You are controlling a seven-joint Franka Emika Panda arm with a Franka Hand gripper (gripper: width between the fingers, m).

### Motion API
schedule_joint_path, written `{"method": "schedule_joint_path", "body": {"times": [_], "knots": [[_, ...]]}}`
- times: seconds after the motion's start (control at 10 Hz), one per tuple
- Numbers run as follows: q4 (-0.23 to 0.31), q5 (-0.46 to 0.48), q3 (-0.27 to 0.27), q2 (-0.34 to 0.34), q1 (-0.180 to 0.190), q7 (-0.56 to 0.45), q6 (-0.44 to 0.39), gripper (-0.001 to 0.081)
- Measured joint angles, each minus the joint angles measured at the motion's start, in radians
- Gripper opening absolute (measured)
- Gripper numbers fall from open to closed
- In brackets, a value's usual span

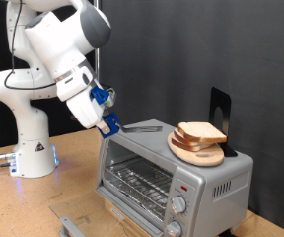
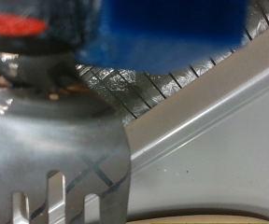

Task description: Make a piece of toast with the oven

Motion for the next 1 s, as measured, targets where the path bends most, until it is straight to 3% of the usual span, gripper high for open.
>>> {"method": "schedule_joint_path", "body": {"times": [0.4, 1.0], "knots": [[-0.005, -0.024, 0.014, 0.0, 0.0, 0.007, 0.01, 0.0345], [0.007, -0.06, 0.084, -0.004, 0.002, 0.071, 0.04, 0.0345]]}}
